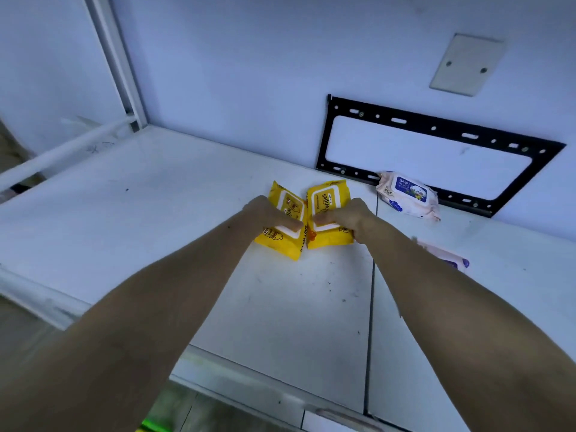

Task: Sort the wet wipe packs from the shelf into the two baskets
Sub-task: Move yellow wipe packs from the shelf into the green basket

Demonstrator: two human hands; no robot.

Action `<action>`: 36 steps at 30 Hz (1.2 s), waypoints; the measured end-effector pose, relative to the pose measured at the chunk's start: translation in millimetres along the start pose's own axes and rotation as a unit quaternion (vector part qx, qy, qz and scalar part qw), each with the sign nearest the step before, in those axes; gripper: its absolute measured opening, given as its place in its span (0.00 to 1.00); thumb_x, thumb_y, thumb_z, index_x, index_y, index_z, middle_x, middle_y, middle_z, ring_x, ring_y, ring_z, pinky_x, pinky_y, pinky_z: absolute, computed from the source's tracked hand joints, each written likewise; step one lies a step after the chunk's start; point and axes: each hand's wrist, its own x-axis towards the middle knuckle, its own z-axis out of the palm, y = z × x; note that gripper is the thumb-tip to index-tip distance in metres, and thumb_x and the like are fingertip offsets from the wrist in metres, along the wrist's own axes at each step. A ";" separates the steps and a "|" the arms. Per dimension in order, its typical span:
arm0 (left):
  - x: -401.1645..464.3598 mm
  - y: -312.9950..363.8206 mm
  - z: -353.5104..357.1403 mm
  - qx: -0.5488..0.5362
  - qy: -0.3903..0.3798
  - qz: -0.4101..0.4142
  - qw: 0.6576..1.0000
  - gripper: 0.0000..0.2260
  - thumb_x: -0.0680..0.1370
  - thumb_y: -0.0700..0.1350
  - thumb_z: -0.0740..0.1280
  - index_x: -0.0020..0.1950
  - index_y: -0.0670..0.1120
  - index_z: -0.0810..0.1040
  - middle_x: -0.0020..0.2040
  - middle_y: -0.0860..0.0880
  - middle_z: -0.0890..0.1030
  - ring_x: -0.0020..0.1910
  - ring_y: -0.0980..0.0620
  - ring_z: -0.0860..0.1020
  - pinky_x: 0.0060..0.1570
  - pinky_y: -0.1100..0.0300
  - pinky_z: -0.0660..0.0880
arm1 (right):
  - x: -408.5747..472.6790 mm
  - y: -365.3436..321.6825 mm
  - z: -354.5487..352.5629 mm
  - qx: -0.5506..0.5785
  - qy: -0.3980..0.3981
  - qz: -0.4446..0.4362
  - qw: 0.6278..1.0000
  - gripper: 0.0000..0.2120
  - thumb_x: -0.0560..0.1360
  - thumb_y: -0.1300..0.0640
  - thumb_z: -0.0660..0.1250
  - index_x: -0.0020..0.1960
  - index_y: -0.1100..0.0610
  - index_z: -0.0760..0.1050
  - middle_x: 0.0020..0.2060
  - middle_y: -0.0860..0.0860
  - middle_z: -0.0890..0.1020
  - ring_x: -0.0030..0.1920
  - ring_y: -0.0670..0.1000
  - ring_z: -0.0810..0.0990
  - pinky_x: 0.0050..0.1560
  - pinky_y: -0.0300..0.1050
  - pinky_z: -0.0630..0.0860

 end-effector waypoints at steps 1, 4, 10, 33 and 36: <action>-5.5 -2.7 1.0 -0.017 0.016 0.000 1.000 0.36 0.62 0.54 0.81 0.65 0.40 0.73 0.58 0.42 0.79 0.56 0.44 0.79 0.58 0.49 0.77 | -2.3 -0.4 1.2 0.002 -0.003 -0.007 1.000 0.33 0.59 0.56 0.83 0.60 0.62 0.76 0.55 0.60 0.82 0.54 0.59 0.82 0.57 0.57 0.80; -24.6 -13.7 -3.8 -0.099 0.058 -0.001 0.993 0.33 0.63 0.53 0.81 0.62 0.42 0.76 0.58 0.43 0.80 0.57 0.44 0.79 0.58 0.48 0.77 | -11.0 -2.6 6.7 0.002 -0.002 -0.041 0.999 0.32 0.58 0.56 0.83 0.59 0.62 0.77 0.53 0.59 0.83 0.52 0.58 0.83 0.54 0.57 0.81; -72.8 -58.4 -35.3 -0.190 0.163 -0.014 0.968 0.32 0.61 0.54 0.81 0.60 0.42 0.77 0.54 0.43 0.82 0.54 0.44 0.81 0.55 0.46 0.79 | -36.2 -24.8 44.4 0.001 -0.090 -0.133 0.987 0.36 0.60 0.57 0.83 0.65 0.61 0.73 0.57 0.59 0.81 0.56 0.58 0.82 0.56 0.59 0.80; -326.3 -421.7 -178.8 -0.309 0.396 -0.242 0.830 0.23 0.67 0.54 0.78 0.55 0.41 0.80 0.51 0.44 0.84 0.46 0.47 0.83 0.48 0.51 0.81 | -243.1 -11.7 472.1 -0.176 -0.408 -0.251 0.860 0.30 0.69 0.47 0.76 0.66 0.61 0.74 0.60 0.58 0.80 0.60 0.59 0.80 0.60 0.56 0.78; -317.8 -473.7 -172.9 -0.319 0.396 -0.250 0.824 0.15 0.71 0.51 0.76 0.51 0.43 0.80 0.46 0.46 0.84 0.39 0.50 0.82 0.37 0.60 0.79 | -235.7 16.7 520.5 -0.205 -0.392 -0.239 0.864 0.28 0.72 0.44 0.72 0.63 0.63 0.74 0.59 0.56 0.80 0.61 0.58 0.78 0.61 0.49 0.75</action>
